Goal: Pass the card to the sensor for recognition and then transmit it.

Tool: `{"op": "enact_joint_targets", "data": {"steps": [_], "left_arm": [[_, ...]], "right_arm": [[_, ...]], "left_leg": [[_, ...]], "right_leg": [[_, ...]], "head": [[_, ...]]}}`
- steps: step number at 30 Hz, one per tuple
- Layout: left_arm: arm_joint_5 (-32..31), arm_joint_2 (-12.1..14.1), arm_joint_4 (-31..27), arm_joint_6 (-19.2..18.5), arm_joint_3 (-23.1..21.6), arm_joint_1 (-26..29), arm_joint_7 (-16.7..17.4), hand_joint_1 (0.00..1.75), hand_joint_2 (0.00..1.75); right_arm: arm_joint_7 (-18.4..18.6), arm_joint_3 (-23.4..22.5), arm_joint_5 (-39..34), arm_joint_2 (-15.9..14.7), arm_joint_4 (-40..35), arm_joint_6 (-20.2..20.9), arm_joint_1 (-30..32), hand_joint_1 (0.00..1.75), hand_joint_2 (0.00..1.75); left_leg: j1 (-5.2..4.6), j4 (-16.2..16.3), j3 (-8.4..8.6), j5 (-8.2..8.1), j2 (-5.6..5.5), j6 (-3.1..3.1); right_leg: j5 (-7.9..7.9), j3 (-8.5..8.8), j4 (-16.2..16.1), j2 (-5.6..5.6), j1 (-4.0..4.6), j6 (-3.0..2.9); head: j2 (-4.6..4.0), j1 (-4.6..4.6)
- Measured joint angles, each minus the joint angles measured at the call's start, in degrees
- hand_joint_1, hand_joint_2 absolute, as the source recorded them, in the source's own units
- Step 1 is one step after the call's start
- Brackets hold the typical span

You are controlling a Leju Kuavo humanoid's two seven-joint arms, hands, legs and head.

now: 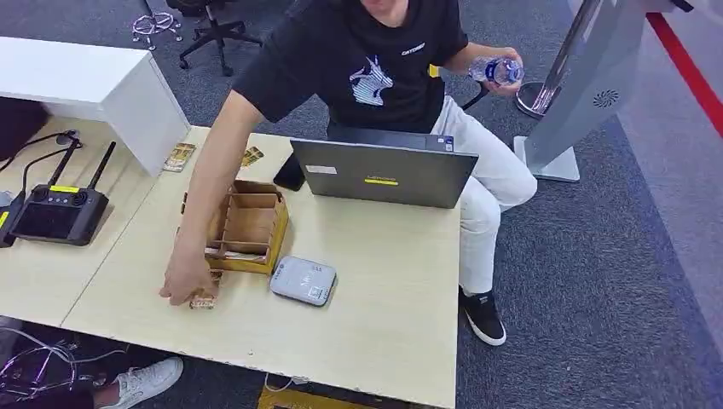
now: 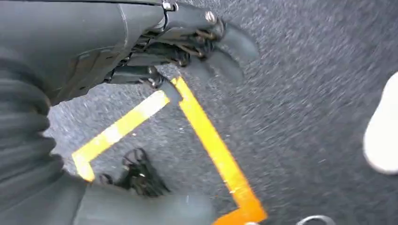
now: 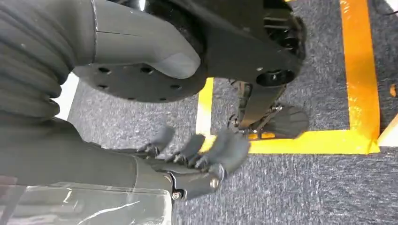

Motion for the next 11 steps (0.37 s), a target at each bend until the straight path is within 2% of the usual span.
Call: {"op": "enact_joint_targets", "data": {"steps": [11], "left_arm": [[-2.12,-2.18,-0.61,-3.67,-18.78,4.01,4.76,0.00,1.75]], "right_arm": [[-0.39,-3.23,7.79,-0.17,-3.73,0.35,3.98,0.00,1.75]], "left_leg": [[-0.01,0.00,0.01,-0.01,0.00,0.01]], "right_leg": [[-0.01,0.02,0.00,0.00,-0.01,0.02]], "head": [[0.00,0.00]]}}
